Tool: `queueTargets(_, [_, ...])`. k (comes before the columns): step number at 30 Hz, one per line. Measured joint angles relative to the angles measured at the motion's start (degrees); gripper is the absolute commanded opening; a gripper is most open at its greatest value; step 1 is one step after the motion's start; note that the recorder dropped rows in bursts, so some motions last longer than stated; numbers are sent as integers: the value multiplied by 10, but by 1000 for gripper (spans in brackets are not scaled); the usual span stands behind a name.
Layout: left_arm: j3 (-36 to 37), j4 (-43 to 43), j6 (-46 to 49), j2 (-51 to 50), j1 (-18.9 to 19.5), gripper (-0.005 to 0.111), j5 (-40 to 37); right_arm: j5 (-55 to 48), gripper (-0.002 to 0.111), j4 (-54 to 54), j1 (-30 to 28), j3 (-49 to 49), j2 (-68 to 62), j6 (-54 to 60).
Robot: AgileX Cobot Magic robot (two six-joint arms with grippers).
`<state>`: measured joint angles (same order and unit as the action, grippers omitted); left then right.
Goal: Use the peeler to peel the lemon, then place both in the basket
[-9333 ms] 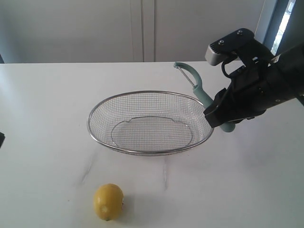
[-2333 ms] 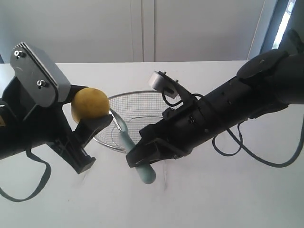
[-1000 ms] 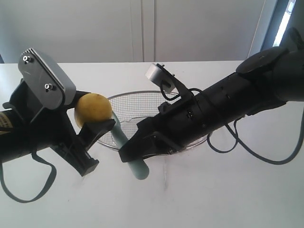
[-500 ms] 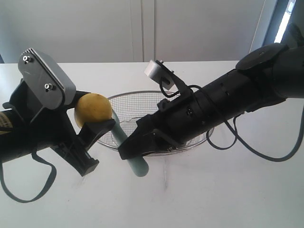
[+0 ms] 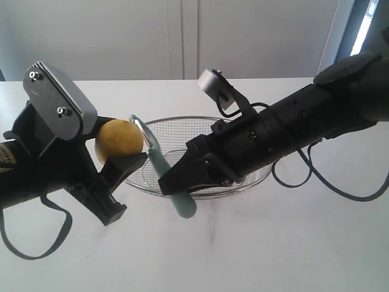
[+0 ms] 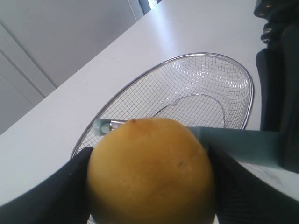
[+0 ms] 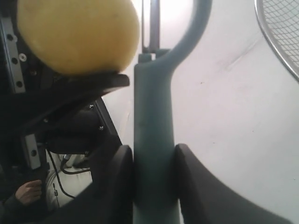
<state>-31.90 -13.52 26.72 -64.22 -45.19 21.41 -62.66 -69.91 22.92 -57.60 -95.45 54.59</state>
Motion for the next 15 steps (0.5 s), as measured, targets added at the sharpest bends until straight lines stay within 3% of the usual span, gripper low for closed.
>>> queueTargets(15, [0,0,0,0,0,0,0,6,0,2,-23,-1,122,26])
